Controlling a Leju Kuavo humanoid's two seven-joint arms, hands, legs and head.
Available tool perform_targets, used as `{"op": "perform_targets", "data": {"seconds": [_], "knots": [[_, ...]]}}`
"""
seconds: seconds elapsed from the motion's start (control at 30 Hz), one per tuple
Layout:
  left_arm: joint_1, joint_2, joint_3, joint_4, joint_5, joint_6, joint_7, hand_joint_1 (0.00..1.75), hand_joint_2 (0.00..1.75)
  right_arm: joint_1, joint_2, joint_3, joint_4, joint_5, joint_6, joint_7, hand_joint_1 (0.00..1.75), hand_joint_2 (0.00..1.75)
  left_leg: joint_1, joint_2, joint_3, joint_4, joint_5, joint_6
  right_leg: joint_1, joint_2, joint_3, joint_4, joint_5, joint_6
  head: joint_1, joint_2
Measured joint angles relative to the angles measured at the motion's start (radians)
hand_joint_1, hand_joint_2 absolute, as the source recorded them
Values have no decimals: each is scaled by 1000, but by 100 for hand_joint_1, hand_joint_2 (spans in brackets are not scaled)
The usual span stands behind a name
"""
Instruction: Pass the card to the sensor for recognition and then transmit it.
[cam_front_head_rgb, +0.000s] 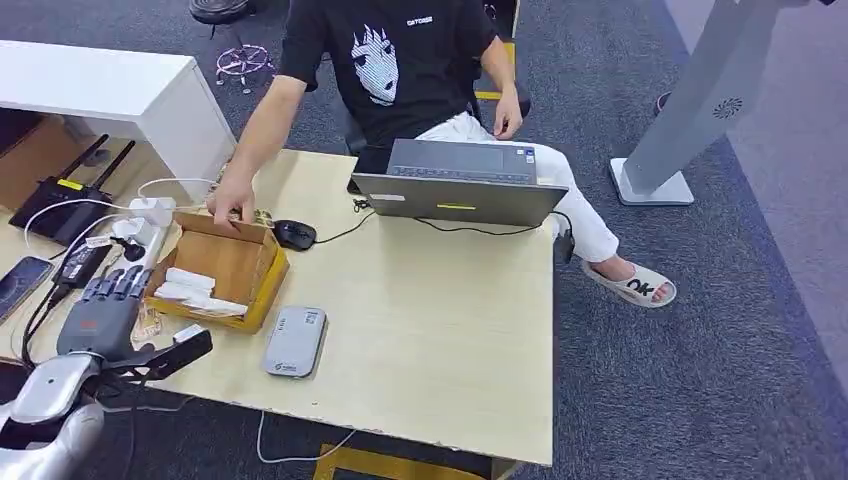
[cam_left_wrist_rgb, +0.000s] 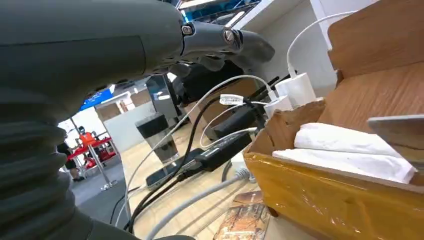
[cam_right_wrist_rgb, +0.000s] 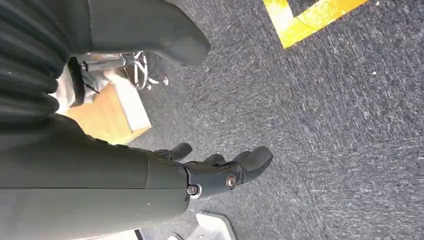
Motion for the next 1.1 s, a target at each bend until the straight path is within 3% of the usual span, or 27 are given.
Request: {"op": "perform_targets", "data": {"seconds": [0.37, 0.8, 1.1], "knots": [[-65, -30, -3, 68, -47, 35, -23, 0, 175, -3, -5, 24, 0, -6, 2, 0, 0, 175, 0, 0, 0, 0, 0, 0, 0, 0, 0, 0, 0, 0, 0, 0], [-153, -79, -82, 98, -65, 40, -34, 0, 175, -6, -8, 49, 0, -13, 5, 4, 0, 175, 0, 0, 0, 0, 0, 0, 0, 1, -1, 0, 1, -1, 0, 0], [-193, -97, -137, 120, -6, 29, -41, 0, 175, -5, -10, 58, 0, -13, 8, 4, 0, 175, 0, 1, 0, 0, 0, 0, 0, 1, -1, 0, 1, -1, 0, 0]]}}
